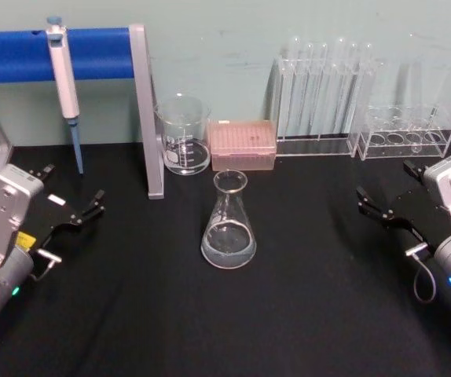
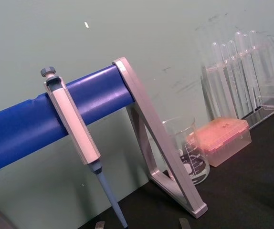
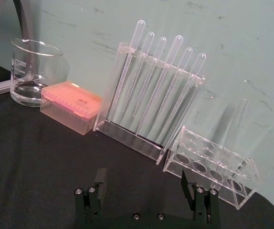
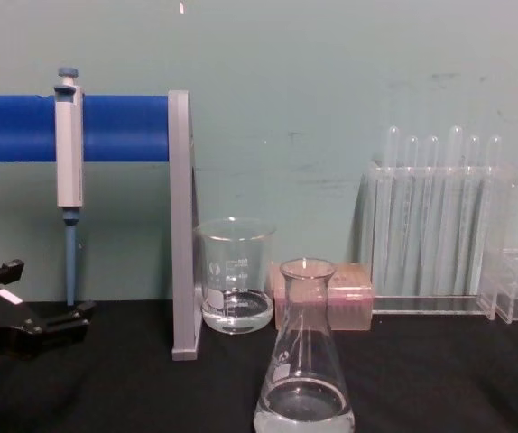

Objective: Grasp the erlenmeyer flask with one hand, shake it three times, then place it back.

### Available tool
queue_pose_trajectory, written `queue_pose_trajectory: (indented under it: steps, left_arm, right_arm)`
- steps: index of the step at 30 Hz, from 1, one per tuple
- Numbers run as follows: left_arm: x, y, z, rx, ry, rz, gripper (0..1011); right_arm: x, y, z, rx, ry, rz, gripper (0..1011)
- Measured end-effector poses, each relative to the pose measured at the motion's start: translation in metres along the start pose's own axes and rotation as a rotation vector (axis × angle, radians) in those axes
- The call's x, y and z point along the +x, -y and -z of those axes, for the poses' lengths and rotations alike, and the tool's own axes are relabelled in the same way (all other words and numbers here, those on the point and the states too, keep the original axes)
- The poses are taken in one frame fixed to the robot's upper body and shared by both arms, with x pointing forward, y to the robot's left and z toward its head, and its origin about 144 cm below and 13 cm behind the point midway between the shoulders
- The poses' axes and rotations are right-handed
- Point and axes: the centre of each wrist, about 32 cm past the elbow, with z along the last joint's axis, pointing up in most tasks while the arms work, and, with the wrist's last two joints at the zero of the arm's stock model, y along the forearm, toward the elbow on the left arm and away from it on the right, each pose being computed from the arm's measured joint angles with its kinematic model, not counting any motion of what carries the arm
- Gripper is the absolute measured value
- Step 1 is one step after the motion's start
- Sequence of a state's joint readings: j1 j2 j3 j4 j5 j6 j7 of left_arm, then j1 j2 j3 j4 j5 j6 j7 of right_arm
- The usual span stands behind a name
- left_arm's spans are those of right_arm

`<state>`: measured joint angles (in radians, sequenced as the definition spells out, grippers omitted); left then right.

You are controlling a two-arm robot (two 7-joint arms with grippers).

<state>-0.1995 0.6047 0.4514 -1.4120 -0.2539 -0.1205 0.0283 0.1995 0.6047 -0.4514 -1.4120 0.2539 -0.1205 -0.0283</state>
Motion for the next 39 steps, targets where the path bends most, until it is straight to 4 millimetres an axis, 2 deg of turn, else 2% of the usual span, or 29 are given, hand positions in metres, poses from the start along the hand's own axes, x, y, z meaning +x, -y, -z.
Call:
queue_pose_trajectory:
  steps: [39]
  left_arm:
    - [0.0000,0.0000,0.0000,0.000,0.000,0.000,1001]
  right_arm:
    - [0.0009,0.0007,-0.0005,0.006,-0.004,-0.006,1000]
